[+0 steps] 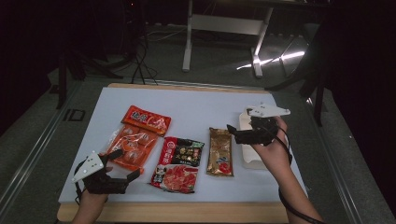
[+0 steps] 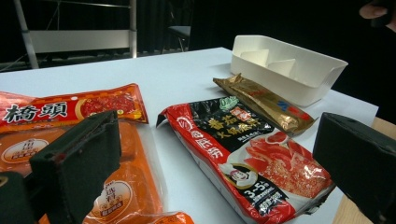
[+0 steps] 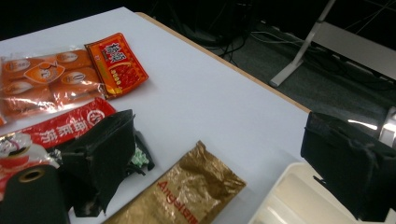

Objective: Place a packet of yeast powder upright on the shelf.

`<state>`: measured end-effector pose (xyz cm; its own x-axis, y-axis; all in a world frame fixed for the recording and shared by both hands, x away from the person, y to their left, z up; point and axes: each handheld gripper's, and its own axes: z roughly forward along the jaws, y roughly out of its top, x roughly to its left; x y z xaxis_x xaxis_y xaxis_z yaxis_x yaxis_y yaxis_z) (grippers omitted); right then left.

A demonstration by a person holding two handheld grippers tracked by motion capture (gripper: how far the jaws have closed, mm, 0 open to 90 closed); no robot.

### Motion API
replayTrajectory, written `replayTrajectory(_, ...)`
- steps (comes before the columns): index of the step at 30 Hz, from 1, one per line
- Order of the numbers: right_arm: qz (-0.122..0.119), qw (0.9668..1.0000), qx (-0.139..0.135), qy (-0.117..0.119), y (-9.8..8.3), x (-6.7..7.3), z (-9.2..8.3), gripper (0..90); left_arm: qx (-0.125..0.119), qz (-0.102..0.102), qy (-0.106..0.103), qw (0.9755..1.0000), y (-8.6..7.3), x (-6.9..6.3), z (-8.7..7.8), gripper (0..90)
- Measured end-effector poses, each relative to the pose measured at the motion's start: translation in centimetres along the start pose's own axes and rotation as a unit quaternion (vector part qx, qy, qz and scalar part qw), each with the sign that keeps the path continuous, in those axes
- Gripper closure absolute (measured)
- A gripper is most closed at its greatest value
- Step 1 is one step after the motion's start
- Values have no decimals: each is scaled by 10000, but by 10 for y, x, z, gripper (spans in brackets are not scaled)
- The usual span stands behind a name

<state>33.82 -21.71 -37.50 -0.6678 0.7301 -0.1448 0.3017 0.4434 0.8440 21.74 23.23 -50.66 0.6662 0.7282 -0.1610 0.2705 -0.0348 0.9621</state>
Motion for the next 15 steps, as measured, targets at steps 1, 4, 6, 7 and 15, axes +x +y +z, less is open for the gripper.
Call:
replayTrajectory(1, 32, 10000, 16, 44, 2, -1, 3, 119, 0, 0, 0, 10000, 0, 0, 0, 17)
replayTrajectory(4, 88, 9999, -17, 100, 6, -3, 11, 119, 3, -11, -8, 10000, 0, 0, 0, 17)
replayTrajectory(6, 117, 9999, -30, 95, 8, -4, 17, 120, 9, -3, -5, 10000, 0, 0, 1, 17)
replayTrajectory(7, 151, 9998, -27, 115, 10, -5, 20, 120, 30, -7, -21, 10000, 0, 0, 1, 17)
replayTrajectory(15, 204, 9995, 207, 89, 15, -8, 49, 140, 54, 8, -32, 10000, 0, 0, 1, 17)
